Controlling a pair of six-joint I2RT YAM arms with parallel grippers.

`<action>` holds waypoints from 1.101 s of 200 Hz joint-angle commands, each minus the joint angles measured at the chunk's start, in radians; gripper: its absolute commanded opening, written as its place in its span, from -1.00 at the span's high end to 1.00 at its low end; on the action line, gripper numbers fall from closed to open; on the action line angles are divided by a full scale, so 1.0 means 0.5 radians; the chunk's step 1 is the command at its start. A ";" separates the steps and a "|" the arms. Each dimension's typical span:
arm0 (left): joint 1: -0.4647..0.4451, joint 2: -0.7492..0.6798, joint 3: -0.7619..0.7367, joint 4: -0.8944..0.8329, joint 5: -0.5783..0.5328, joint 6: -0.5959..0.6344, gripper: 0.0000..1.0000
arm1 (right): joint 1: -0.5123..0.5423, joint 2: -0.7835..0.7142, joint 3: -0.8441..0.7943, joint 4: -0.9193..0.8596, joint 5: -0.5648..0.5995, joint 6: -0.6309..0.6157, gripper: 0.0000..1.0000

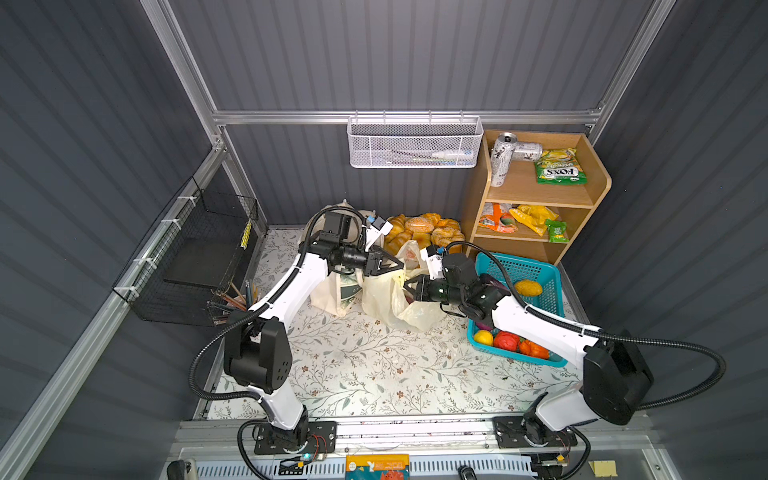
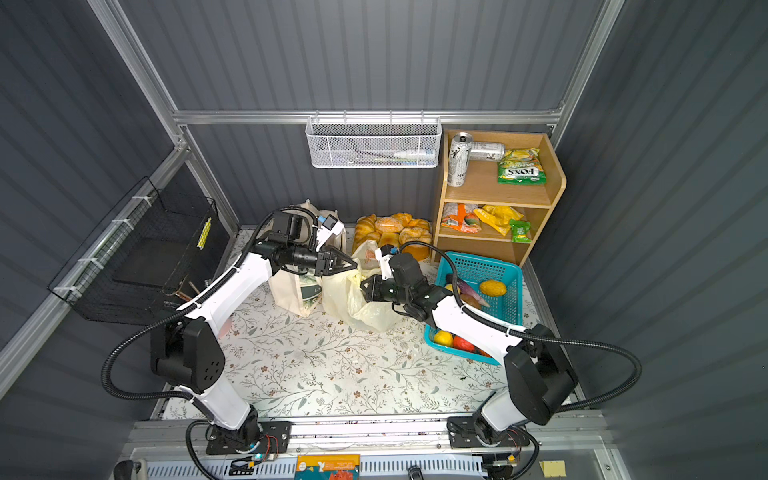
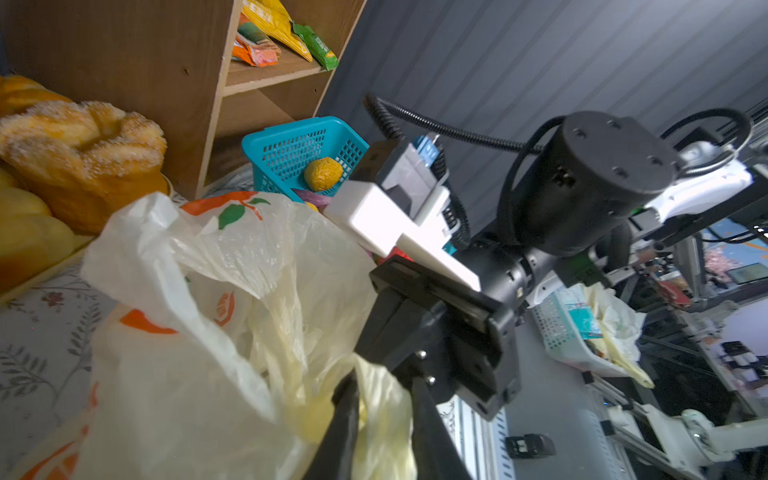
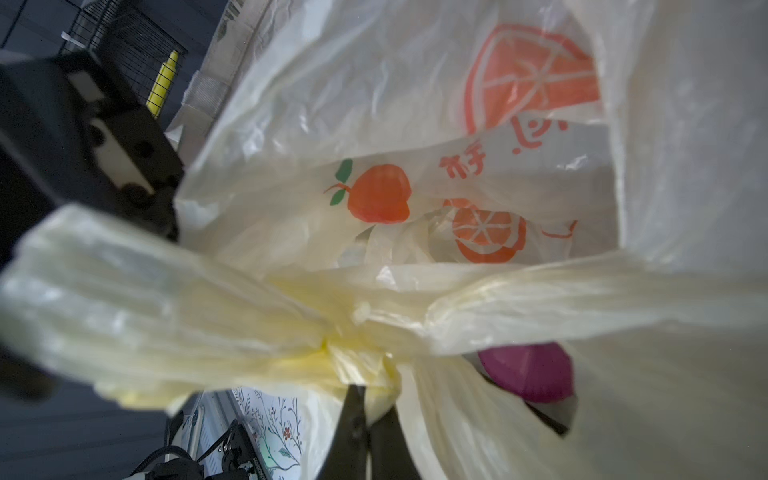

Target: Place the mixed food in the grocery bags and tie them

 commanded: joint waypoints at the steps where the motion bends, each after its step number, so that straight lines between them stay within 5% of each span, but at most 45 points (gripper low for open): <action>1: 0.014 0.017 0.129 -0.539 0.084 0.452 0.48 | -0.005 0.018 -0.008 -0.116 0.007 -0.019 1.00; 43: 0.011 0.031 0.144 -0.516 0.046 0.393 0.39 | -0.007 0.009 -0.019 -0.110 -0.007 -0.020 1.00; 157: -0.186 0.078 0.151 -0.731 -0.568 0.504 0.24 | -0.002 -0.021 -0.082 -0.075 -0.055 0.022 1.00; 193: -0.186 -0.005 0.109 -0.604 -0.558 0.451 0.24 | 0.048 -0.149 -0.189 -0.052 -0.063 0.101 1.00; 220: -0.163 -0.171 0.030 -0.359 -0.816 0.286 0.24 | 0.055 -0.172 -0.206 -0.067 -0.018 0.083 1.00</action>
